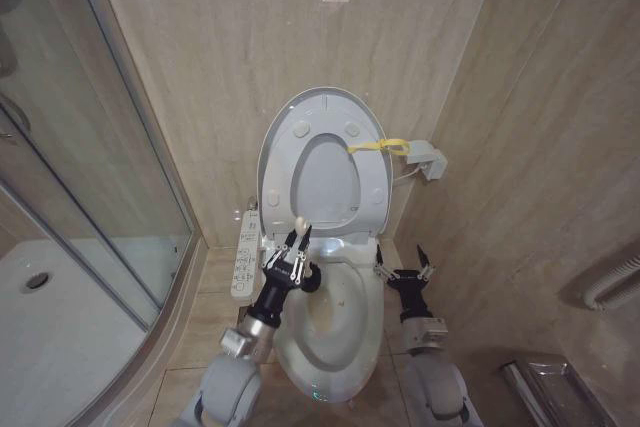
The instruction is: Open the toilet lid, clean the toilet bowl with a toilet brush, close the toilet lid, and flush.
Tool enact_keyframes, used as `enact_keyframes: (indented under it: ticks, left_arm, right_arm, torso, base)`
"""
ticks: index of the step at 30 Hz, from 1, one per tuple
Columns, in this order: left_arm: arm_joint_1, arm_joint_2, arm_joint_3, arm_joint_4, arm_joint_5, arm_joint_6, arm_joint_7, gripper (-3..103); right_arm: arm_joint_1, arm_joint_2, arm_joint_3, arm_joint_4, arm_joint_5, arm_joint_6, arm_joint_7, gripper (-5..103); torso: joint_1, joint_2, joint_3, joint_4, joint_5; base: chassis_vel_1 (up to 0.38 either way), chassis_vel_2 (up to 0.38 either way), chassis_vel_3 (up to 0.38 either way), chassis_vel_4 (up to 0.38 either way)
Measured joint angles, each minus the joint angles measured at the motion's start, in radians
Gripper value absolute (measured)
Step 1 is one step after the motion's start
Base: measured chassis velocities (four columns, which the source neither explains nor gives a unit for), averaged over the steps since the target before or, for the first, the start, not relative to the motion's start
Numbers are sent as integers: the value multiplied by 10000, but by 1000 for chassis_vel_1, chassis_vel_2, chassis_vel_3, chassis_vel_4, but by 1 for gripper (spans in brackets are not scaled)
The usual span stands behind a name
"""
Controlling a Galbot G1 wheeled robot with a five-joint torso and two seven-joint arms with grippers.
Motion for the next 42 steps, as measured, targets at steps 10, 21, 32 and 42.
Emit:
enact_keyframes:
  ticks: [10, 21, 32, 42]
  left_arm:
    - [2221, -209, -1249, -1443, 1047, -359, -171, 19]
    - [4615, -945, -3031, -2402, 2186, -1336, -889, 19]
    - [4689, -1391, -3590, -605, 2890, -2808, -1720, 19]
    - [3733, -1291, -3407, 2253, 1553, -4156, -1918, 19]
  right_arm:
    - [0, 0, 0, 0, 0, 0, 0, 100]
    - [0, 0, 0, 0, 0, 0, 0, 100]
    - [0, 0, 0, 0, 0, 0, 0, 100]
    - [0, 0, 0, 0, 0, 0, 0, 100]
  torso:
    - [0, 0, 0, 0, 1]
    - [-1, 0, 0, 0, 1]
    - [1, -1, 1, 0, 0]
    - [1, -1, 1, 1, 0]
  base:
    - [0, 0, 0, 0]
    - [0, 0, 0, 0]
    - [0, 0, 0, 0]
    - [0, 0, 0, 0]
